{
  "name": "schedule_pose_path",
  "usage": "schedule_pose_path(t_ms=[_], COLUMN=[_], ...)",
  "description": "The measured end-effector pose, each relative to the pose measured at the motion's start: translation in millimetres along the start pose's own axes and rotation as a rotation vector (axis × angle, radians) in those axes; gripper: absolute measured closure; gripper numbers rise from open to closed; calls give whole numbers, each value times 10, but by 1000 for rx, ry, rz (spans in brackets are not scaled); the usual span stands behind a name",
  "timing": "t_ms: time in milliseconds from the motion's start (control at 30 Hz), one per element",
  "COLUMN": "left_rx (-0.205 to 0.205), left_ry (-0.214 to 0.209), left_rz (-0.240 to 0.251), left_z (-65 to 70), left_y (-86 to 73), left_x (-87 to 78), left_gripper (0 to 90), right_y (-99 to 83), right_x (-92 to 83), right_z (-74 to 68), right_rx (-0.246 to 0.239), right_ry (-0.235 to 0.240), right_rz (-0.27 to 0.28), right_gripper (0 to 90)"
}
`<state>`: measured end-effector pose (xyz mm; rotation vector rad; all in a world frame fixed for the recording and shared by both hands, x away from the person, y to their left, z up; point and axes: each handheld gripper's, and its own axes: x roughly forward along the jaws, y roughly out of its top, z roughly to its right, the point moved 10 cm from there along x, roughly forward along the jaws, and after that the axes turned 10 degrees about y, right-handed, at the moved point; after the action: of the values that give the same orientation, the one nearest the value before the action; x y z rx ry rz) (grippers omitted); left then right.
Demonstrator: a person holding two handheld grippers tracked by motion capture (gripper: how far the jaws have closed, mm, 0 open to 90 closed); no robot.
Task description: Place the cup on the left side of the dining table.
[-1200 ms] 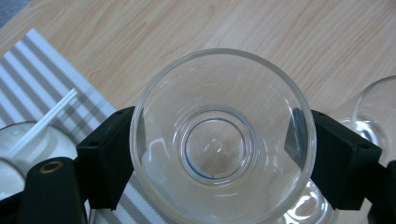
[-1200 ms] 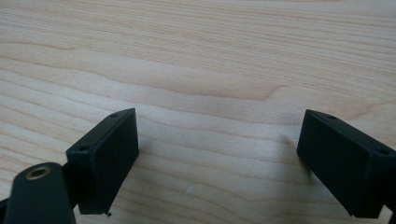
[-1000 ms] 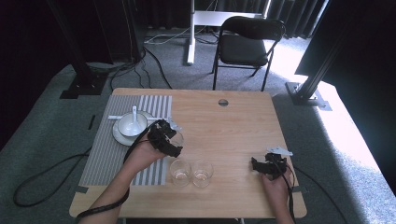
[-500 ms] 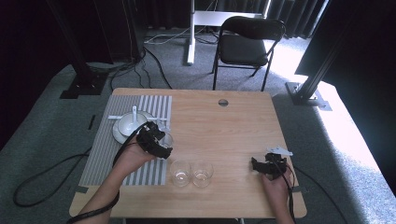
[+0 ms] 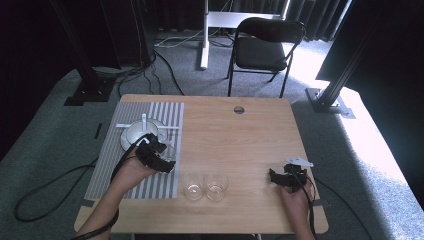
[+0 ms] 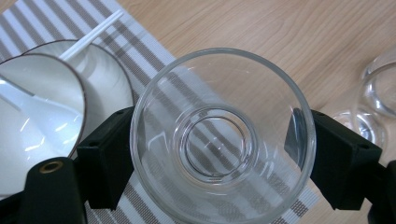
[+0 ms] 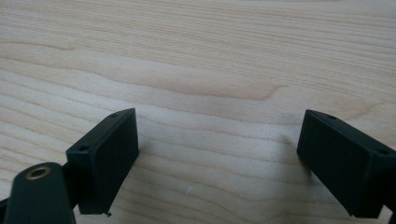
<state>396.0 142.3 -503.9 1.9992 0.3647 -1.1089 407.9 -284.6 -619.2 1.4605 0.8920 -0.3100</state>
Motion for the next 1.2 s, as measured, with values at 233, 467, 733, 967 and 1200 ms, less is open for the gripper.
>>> schedule_pose_path(t_ms=[233, 467, 733, 967, 1200], left_rx=[-40, -69, -87, -108, -119], left_ry=[10, 34, 52, 52, 74], left_rz=[-14, -29, -60, -71, -96], left_z=[-170, -311, -425, -494, -582], left_y=[-162, -296, -511, -655, -791], left_x=[-36, -44, -19, 2, 20], left_gripper=[186, 186, 186, 186, 186], right_y=[0, 0, 1, 1, 1], right_x=[0, 0, 1, 1, 1], right_z=[0, 0, 1, 0, 0], right_rx=[0, -1, -1, 0, -1], right_ry=[0, 0, 0, 0, 0], right_rz=[0, 1, 1, 1, 1], right_gripper=[121, 121, 121, 121, 121])
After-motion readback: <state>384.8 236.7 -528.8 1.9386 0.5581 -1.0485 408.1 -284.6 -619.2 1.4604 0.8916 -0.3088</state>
